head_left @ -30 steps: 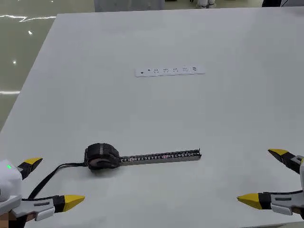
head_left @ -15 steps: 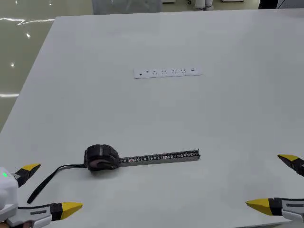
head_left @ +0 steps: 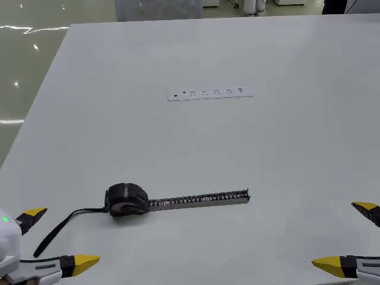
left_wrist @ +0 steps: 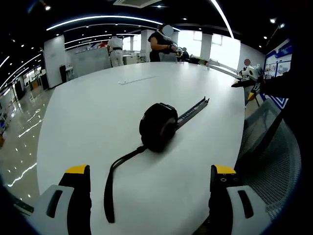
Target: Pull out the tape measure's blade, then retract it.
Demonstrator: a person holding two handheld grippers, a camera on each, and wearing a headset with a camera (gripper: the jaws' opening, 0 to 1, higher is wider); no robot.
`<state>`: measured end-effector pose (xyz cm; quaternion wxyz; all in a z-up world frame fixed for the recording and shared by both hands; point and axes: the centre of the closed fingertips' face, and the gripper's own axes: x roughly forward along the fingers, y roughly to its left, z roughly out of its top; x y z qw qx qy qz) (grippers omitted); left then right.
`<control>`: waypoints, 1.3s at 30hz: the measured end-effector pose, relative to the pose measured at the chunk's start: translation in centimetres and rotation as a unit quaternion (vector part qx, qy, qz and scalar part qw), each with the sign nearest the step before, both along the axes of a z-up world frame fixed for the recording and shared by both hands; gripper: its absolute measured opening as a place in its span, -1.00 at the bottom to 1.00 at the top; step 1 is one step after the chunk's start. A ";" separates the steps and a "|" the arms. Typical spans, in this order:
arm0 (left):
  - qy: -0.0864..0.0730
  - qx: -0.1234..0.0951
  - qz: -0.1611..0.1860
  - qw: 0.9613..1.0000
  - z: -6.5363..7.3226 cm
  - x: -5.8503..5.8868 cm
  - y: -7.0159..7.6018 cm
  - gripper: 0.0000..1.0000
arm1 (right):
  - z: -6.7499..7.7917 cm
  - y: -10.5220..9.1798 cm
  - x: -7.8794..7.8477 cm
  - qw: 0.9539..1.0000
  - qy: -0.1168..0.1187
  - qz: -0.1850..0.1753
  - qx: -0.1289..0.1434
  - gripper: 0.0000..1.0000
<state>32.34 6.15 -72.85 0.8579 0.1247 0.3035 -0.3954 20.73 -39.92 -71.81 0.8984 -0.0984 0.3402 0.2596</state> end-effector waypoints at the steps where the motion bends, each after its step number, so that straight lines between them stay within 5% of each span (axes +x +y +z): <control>1: 0.000 0.001 -0.001 1.000 -0.1 0.0 0.0 0.99 | 0.0 0.0 0.0 1.000 0.001 -0.001 0.001 0.98; 26: 0.001 0.006 0.004 1.000 -0.1 0.2 -0.1 0.99 | -0.5 0.3 -0.2 1.000 0.012 0.020 -0.010 0.98; 33: -0.003 -0.012 0.031 0.999 0.9 1.4 -0.8 0.99 | 0.0 0.8 0.0 0.999 0.012 0.029 -0.012 0.98; 39: -0.003 -0.006 0.023 1.000 1.4 1.8 -1.9 0.98 | 1.0 1.2 0.9 0.999 0.006 0.037 -0.015 0.98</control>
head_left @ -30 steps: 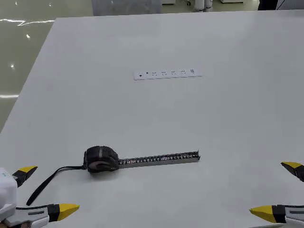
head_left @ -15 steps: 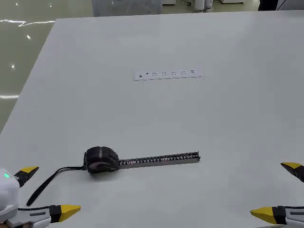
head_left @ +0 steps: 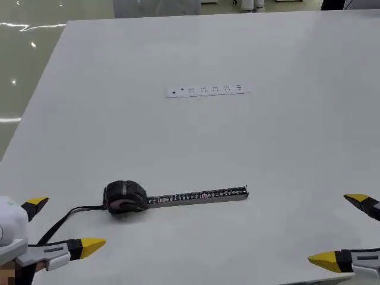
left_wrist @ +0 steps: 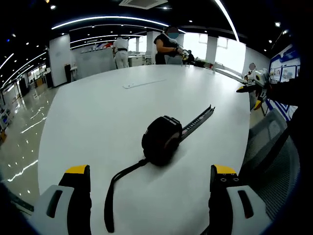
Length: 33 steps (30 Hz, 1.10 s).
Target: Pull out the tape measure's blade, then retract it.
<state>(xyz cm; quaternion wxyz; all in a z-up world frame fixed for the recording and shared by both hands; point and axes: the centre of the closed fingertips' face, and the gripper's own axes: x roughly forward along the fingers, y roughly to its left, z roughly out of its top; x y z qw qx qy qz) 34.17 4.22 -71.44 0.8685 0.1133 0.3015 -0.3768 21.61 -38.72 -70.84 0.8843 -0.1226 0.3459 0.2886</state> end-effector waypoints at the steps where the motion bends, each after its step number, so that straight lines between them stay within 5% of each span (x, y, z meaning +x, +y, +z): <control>1: -0.001 -0.003 -0.003 1.000 0.1 0.0 -0.2 0.98 | 0.2 0.2 0.1 1.000 -0.001 0.001 0.000 0.98; 9: -0.001 -0.018 -0.006 1.000 0.6 -0.2 -1.9 0.99 | 0.4 1.6 0.9 0.999 0.005 0.034 -0.007 0.98; 17: 0.005 0.014 -0.012 1.000 -0.3 -0.9 -3.4 0.98 | 1.1 2.3 2.1 0.998 0.004 0.059 -0.015 0.98; 33: 0.013 -0.022 0.045 0.999 -0.4 0.0 -4.9 0.96 | 1.7 2.8 4.0 0.995 -0.002 0.091 -0.036 0.98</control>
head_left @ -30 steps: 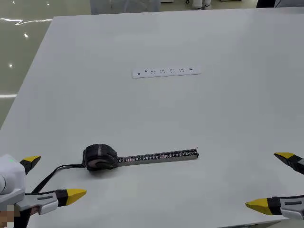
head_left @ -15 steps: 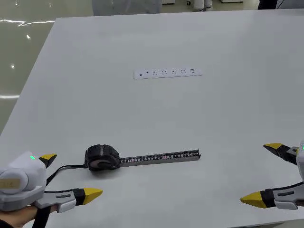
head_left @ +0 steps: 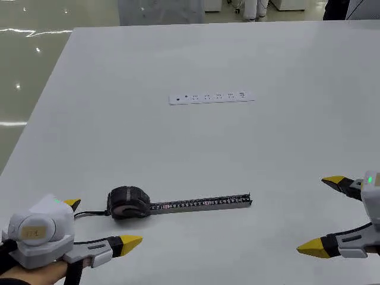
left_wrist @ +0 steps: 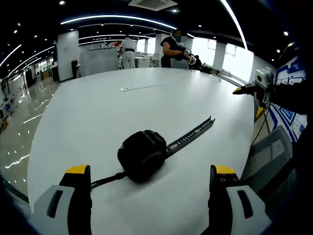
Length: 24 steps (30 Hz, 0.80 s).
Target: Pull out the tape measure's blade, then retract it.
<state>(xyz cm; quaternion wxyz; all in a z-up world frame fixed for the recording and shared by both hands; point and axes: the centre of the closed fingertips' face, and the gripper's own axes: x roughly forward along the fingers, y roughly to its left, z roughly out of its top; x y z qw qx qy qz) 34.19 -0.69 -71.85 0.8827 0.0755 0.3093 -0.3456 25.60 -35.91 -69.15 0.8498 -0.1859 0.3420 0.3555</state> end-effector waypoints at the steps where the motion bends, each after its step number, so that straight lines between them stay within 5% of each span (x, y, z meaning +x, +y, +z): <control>1: 0.007 -0.002 0.000 1.000 -0.1 -0.2 -0.2 0.95 | 0.0 0.0 0.1 1.000 0.000 0.000 -0.001 0.98; 6: 0.003 0.001 0.003 1.000 -0.3 0.3 -0.5 0.98 | -1.1 -0.7 0.6 0.999 0.004 0.010 -0.034 0.98; 11: 0.004 -0.001 0.020 1.000 -0.3 0.9 -0.9 0.99 | -1.3 -0.7 1.3 0.999 0.014 0.016 -0.038 0.98; 16: -0.016 0.022 0.038 0.999 -0.3 1.7 -1.1 0.99 | -1.3 -0.8 2.3 0.998 0.016 0.028 -0.048 0.98; 20: -0.019 -0.014 0.084 0.996 0.2 2.6 -1.5 0.99 | -1.1 -0.7 3.1 0.998 0.020 0.033 -0.041 0.98; 24: -0.025 -0.014 0.095 0.995 0.0 2.5 -2.2 0.99 | -0.9 -0.4 3.6 0.999 0.028 0.031 -0.030 0.98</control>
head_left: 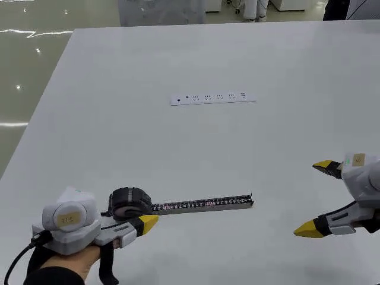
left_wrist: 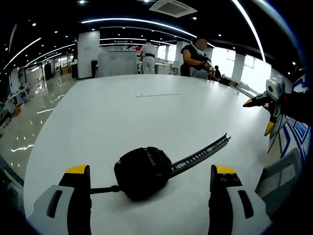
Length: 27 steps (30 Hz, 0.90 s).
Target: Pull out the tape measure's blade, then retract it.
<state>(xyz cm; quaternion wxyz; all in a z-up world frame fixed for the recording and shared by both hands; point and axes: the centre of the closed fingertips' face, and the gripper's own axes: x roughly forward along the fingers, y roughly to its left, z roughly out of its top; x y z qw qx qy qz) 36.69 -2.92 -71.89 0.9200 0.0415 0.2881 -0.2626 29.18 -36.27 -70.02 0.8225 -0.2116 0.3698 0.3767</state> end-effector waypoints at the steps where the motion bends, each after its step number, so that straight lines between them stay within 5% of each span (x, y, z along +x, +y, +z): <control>1: -0.008 0.003 0.003 1.000 0.0 0.0 -0.2 0.98 | -0.1 0.0 0.1 1.000 0.002 0.003 -0.004 0.98; 6: -0.036 0.009 0.029 0.999 -0.2 -0.2 -0.3 0.97 | -0.4 0.3 0.6 1.000 0.003 0.020 -0.019 0.98; 16: -0.018 -0.006 0.064 0.998 -1.5 -1.1 0.3 0.97 | -0.8 1.1 1.7 0.998 0.007 0.045 -0.032 0.98; 27: -0.028 -0.018 0.075 0.997 -1.3 1.3 -0.3 0.98 | -1.7 2.3 3.1 0.996 0.016 0.077 -0.048 0.98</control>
